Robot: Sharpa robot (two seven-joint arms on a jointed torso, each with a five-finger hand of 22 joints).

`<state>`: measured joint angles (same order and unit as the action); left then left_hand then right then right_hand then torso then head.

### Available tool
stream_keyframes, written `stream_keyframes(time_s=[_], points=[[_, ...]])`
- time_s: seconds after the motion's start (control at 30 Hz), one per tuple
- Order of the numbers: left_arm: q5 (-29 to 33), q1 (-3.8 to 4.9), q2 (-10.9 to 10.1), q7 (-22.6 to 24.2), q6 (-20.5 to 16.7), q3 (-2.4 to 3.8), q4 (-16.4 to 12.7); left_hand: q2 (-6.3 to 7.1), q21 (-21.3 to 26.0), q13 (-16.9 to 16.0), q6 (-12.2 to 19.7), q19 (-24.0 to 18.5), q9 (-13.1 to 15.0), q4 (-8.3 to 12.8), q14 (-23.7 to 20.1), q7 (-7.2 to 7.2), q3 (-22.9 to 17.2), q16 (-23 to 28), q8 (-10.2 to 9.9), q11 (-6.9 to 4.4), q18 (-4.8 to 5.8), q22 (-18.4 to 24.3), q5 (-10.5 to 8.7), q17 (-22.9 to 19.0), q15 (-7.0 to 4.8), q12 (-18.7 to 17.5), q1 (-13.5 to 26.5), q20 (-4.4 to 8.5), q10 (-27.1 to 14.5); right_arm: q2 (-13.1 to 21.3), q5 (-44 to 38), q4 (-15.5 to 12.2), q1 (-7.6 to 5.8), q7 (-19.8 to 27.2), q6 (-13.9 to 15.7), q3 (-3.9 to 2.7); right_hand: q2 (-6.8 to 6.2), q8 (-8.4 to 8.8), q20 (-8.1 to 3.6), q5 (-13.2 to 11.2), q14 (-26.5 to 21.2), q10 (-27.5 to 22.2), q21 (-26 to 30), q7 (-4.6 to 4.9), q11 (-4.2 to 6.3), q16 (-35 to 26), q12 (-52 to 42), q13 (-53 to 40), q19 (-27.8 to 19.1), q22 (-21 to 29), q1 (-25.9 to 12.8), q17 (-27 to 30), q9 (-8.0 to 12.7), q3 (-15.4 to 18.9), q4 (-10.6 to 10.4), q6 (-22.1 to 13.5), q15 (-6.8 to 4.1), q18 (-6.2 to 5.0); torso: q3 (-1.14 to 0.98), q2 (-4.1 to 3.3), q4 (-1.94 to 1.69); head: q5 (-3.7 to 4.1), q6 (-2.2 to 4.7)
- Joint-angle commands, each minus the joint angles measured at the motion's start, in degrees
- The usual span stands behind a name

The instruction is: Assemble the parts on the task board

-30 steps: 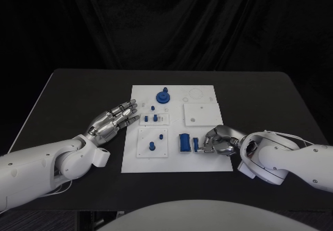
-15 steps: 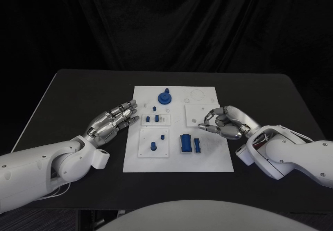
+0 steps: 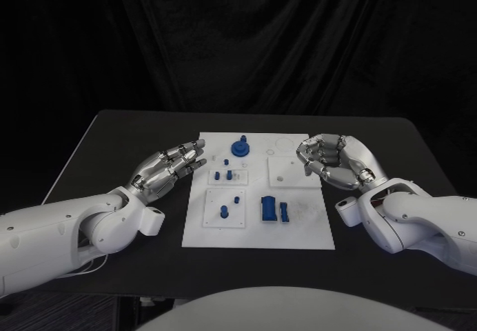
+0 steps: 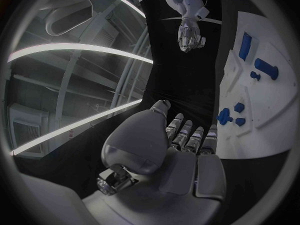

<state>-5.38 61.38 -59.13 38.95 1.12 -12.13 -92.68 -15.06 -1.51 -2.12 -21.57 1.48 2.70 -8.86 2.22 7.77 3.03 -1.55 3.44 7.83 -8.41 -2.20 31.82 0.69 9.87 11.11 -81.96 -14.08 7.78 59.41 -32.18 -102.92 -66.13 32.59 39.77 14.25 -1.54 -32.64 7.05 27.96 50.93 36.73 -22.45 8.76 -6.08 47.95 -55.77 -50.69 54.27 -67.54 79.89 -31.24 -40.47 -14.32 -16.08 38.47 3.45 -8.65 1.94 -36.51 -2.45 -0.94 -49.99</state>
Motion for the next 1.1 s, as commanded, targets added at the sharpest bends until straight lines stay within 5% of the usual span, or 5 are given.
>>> stream_keyframes(time_s=[0.03, 0.27, 0.63, 0.73, 1.1], points=[[-0.2, 0.24, 1.0, 11.8, -3.8, 0.05, 0.2, 1.03, 0.0, -0.2, -2.5, 0.3, 0.2, -0.1, 0.6, 0.41, -0.7, -0.6, 0.6, -0.2, -0.01, -0.2, 1.91, 0.2, -1.35, 1.6, -0.1, 1.29, 2.2, 0.0, 9.8, 0.5, 0.13, 10.8, -2.6, -0.02, -0.9, 2.42, 4.26, -0.3, -15.6, -13.2, 12.0, 1.32, -7.49, -9.1, 8.8, 7.5, -11.7, 8.2, -0.9, 5.7, 3.9, 0.0, 0.0, -8.0, 7.76, 3.57, -0.4, 1.78, 0.62, -0.71, -0.01], [-0.2, 0.29, 2.9, 14.4, -5.1, 0.05, 1.5, 1.6, 0.0, 0.0, -1.6, 0.3, -0.1, -1.1, -0.2, -1.39, -1.0, -0.1, -0.1, -0.95, 0.13, -0.2, 2.05, 0.0, -1.9, 0.7, 0.2, 1.81, 1.4, -0.4, 12.3, 2.3, 1.05, 12.8, -6.8, -0.01, -2.16, 6.07, 10.02, -6.3, -41.9, -30.5, 20.6, -1.6, -10.08, -23.3, 19.3, 21.3, -46.5, 45.2, -2.8, 17.1, 13.0, 6.1, -0.1, -21.6, 11.36, 5.38, -1.01, 3.94, 0.99, -1.45, -0.01], [-0.2, 0.19, 5.9, 15.0, -4.0, 0.04, 3.7, 1.72, 0.2, 0.1, -0.6, 0.1, -0.2, -1.4, -0.7, -1.77, -1.5, 0.3, -0.5, -1.11, -0.37, 0.0, 2.1, -0.1, -2.02, -0.2, -0.1, 1.37, 0.4, -1.6, 12.7, 4.5, 2.47, 12.1, -9.2, 0.01, -0.45, 10.88, 9.98, -6.4, -48.0, -34.3, 20.8, -5.14, -7.12, -34.0, 32.1, 39.0, -48.9, 51.3, 0.2, 26.6, 26.0, 14.6, 0.2, -27.1, 10.41, 5.27, -1.37, 3.93, 1.16, -1.84, -0.01], [0.0, 0.14, 5.8, -0.1, -4.6, 0.13, 3.6, 6.2, 1.5, 2.1, 6.8, -1.5, -2.7, 2.0, -2.2, -7.77, -3.0, 1.6, -3.4, -3.4, 2.53, 2.2, -9.26, -0.7, -4.7, -3.8, 27.3, 5.58, -2.1, -1.9, 12.0, 4.7, 2.33, 6.2, -6.8, -0.22, 1.54, 18.07, 4.35, -13.5, -50.9, -36.7, 22.5, -8.76, -2.87, -38.6, 40.0, 42.9, -54.3, 56.7, -26.3, 31.2, 30.8, 14.3, 5.4, -30.9, 5.81, 8.65, -1.28, 3.99, 1.41, -1.94, 0.19], [1.4, -0.21, 8.0, -2.5, -15.2, 3.27, 3.4, 9.35, 1.5, 2.1, 12.1, -1.5, -2.7, 4.4, -2.2, -7.77, -3.0, 1.6, -3.4, -7.83, 3.81, 2.2, -17.39, -0.7, -9.87, -6.5, 47.0, 8.58, -7.8, -8.6, 22.6, 9.1, 4.25, 1.5, -0.9, -7.62, 1.54, 23.34, 0.31, -18.7, -50.9, -36.7, 22.5, -8.76, 0.32, -42.0, 45.7, 45.7, -54.3, 60.6, -45.7, 31.2, 34.3, 14.3, 9.3, -33.5, 2.52, 8.65, -1.51, 4.46, 1.77, -0.94, 5.53]])
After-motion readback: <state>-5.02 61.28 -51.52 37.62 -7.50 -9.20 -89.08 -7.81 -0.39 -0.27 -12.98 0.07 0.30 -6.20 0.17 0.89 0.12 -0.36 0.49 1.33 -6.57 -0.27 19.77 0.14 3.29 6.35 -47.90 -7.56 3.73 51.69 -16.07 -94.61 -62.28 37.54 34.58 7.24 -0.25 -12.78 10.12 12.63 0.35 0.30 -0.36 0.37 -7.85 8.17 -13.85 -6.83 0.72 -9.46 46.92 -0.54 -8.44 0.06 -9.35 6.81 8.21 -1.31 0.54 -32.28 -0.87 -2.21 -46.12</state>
